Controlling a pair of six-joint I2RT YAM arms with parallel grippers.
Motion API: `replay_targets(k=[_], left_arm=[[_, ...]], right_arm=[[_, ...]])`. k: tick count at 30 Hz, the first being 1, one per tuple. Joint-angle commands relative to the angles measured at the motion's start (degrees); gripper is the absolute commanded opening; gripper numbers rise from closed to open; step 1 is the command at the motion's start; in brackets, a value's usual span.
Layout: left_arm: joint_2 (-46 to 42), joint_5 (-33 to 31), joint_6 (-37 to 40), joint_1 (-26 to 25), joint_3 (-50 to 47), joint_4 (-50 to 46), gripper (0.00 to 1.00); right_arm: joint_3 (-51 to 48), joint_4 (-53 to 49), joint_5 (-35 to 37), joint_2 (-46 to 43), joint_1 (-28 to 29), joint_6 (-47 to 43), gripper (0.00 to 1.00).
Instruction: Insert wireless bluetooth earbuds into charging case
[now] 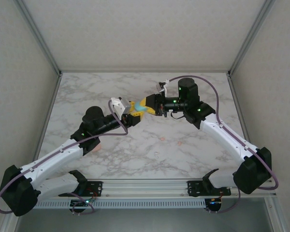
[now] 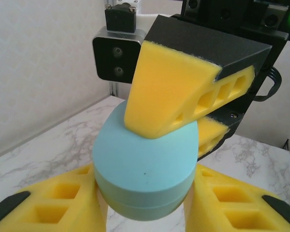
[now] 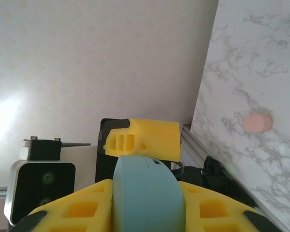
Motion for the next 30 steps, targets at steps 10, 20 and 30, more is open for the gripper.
replay_targets(k=[10,20,30], left_arm=[[0.67,-2.66,-0.29,-0.48,1.93,-3.11,0.69],[-10.62,-14.47,-3.09,-0.38,-5.57,-6.38,0.76],[-20.99,-33.9,-12.35,0.39,-4.88,-20.62,0.98]], right_arm=[[-7.44,10.83,9.23,-4.65,-0.67,3.33,0.14],[-13.57,7.24,22.87,-4.78,-7.1,-3.71,0.14],[-2.42,0.32,22.03,22.25,-11.06,-19.8,0.14]])
